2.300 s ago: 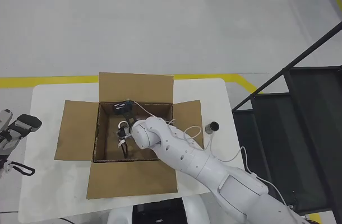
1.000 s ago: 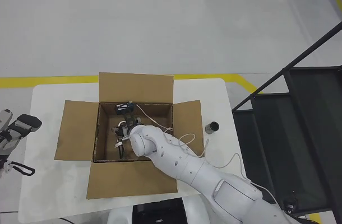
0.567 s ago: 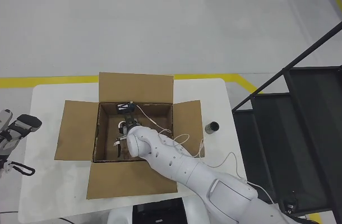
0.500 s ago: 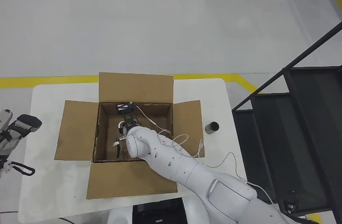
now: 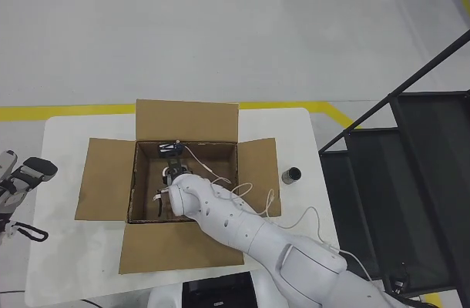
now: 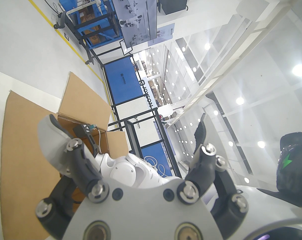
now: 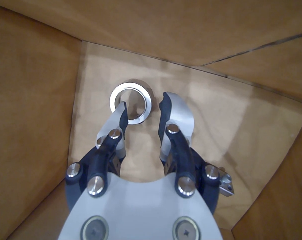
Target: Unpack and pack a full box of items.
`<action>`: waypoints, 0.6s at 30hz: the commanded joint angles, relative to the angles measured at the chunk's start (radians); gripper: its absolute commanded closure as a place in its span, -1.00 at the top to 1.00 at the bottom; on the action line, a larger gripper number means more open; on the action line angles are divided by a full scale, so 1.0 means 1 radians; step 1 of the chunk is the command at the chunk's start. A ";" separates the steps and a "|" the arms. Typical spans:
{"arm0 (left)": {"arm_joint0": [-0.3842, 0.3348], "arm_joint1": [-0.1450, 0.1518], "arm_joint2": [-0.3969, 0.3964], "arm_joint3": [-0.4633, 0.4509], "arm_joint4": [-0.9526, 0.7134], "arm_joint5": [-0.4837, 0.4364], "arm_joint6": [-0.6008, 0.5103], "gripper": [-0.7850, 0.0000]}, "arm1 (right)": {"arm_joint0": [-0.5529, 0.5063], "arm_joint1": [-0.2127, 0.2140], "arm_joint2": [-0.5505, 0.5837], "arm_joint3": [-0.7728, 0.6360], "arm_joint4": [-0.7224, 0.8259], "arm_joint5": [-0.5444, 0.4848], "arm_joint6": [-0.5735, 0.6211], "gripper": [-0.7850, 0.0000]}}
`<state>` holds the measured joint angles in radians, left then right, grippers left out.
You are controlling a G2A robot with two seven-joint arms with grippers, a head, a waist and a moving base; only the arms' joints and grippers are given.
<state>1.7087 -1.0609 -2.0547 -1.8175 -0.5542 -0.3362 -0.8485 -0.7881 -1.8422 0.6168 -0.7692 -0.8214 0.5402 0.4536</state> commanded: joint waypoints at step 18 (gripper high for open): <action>0.000 0.000 0.000 0.000 0.000 0.000 0.000 1.00 | 0.012 -0.044 0.001 0.048 -0.035 0.036 -0.029 -1.00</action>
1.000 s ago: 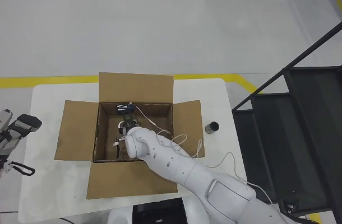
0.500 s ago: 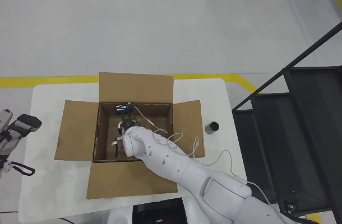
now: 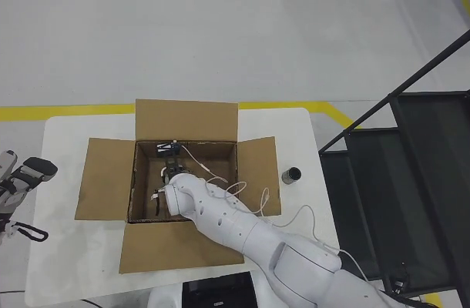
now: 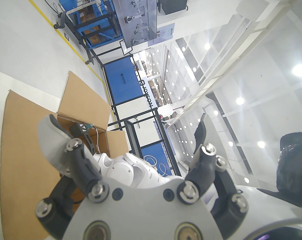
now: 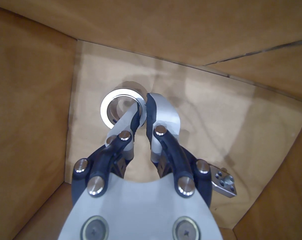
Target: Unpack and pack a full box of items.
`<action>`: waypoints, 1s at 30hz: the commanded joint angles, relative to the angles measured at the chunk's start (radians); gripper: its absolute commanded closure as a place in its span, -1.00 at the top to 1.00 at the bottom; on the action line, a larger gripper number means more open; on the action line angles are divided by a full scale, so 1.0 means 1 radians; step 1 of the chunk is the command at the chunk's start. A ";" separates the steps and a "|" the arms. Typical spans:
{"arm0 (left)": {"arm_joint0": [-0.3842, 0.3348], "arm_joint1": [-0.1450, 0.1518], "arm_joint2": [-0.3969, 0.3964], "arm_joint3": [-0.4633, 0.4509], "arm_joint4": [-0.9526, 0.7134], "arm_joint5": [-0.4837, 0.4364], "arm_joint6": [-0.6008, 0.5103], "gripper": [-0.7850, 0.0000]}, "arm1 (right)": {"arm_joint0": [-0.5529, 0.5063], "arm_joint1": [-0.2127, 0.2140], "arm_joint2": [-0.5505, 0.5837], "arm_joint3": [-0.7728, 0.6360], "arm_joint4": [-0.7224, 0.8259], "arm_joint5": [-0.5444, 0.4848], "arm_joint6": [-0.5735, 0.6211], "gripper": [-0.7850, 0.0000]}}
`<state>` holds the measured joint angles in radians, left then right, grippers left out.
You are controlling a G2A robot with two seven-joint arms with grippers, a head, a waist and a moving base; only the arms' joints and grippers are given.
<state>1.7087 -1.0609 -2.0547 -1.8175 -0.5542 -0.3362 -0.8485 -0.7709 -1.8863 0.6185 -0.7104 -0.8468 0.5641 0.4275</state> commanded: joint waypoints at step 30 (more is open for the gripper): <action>0.000 0.000 0.000 0.000 0.000 0.000 0.000 1.00 | -0.590 0.254 0.367 -1.072 -0.485 -0.371 0.302 -1.00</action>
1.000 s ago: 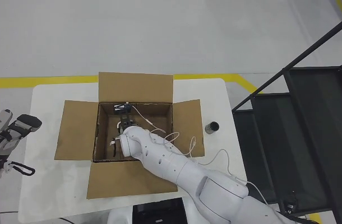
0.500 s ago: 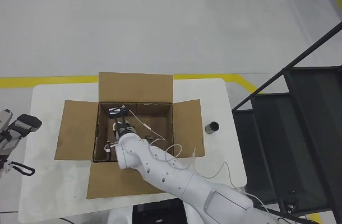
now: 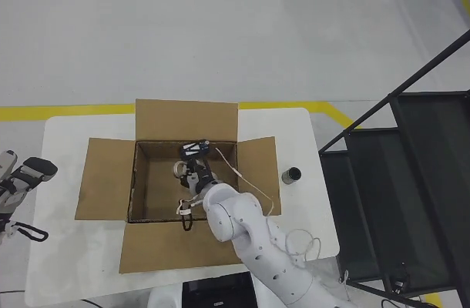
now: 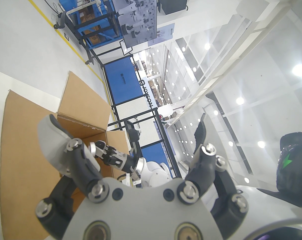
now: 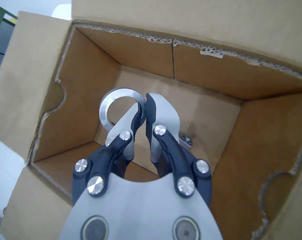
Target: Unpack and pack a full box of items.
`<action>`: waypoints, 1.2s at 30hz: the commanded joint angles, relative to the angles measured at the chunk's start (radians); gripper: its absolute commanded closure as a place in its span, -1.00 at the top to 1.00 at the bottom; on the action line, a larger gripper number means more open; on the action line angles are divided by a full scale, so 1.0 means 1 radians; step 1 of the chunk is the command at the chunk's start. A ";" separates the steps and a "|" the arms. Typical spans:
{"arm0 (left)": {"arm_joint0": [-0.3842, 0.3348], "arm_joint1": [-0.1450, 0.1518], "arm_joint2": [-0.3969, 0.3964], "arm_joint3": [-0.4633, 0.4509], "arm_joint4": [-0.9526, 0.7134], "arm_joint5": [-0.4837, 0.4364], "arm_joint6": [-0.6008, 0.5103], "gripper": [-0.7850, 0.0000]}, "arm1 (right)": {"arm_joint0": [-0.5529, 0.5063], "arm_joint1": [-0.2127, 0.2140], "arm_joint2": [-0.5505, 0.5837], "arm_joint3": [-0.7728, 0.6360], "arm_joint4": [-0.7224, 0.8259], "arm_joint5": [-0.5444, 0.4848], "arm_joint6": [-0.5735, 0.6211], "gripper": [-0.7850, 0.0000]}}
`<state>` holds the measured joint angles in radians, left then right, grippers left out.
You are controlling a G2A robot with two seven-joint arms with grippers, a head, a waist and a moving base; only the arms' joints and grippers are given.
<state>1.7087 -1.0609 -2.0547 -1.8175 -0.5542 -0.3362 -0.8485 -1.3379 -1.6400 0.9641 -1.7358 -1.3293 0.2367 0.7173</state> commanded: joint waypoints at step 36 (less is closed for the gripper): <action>0.000 0.000 0.000 0.000 0.000 0.000 0.000 1.00 | -0.469 0.144 0.662 -0.214 0.883 -0.813 -0.096 -1.00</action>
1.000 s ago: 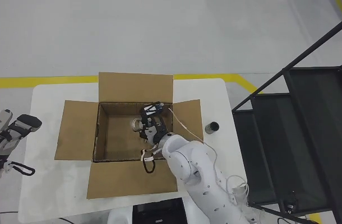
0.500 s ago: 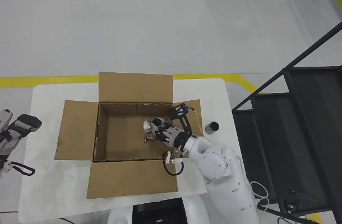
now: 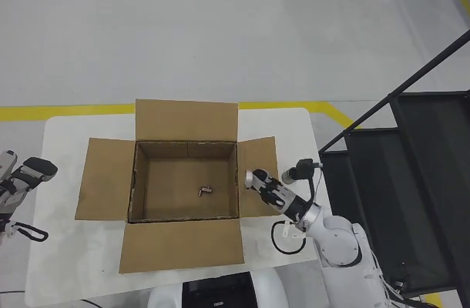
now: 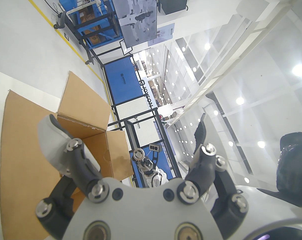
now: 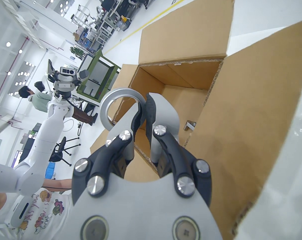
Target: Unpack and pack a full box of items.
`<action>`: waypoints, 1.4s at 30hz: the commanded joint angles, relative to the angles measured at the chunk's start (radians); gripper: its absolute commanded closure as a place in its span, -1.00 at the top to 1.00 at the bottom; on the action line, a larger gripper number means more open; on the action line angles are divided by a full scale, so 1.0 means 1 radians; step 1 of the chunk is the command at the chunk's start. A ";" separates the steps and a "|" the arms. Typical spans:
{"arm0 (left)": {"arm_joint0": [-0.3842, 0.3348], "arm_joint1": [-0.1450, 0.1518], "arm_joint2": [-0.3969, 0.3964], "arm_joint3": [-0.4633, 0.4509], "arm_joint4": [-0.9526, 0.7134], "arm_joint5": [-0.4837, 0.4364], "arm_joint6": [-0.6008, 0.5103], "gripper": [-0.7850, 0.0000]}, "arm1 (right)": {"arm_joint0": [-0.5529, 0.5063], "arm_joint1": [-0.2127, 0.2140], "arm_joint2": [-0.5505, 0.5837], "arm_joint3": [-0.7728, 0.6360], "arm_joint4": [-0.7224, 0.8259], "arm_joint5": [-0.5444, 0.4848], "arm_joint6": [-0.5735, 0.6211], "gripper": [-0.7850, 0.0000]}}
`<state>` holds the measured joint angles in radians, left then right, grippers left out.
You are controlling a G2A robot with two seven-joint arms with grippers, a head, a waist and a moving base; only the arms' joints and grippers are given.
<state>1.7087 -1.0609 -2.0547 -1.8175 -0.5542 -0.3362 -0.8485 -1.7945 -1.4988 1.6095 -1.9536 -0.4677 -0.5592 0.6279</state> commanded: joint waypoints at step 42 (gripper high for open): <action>0.000 0.000 0.000 0.000 0.000 0.000 0.000 1.00 | -0.029 0.043 0.176 0.178 -0.276 0.266 -0.345 -1.00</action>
<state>1.7087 -1.0609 -2.0547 -1.8175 -0.5542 -0.3362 -0.8485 -1.8389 -1.4556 1.8017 -1.8022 -0.6894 -0.3265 0.3058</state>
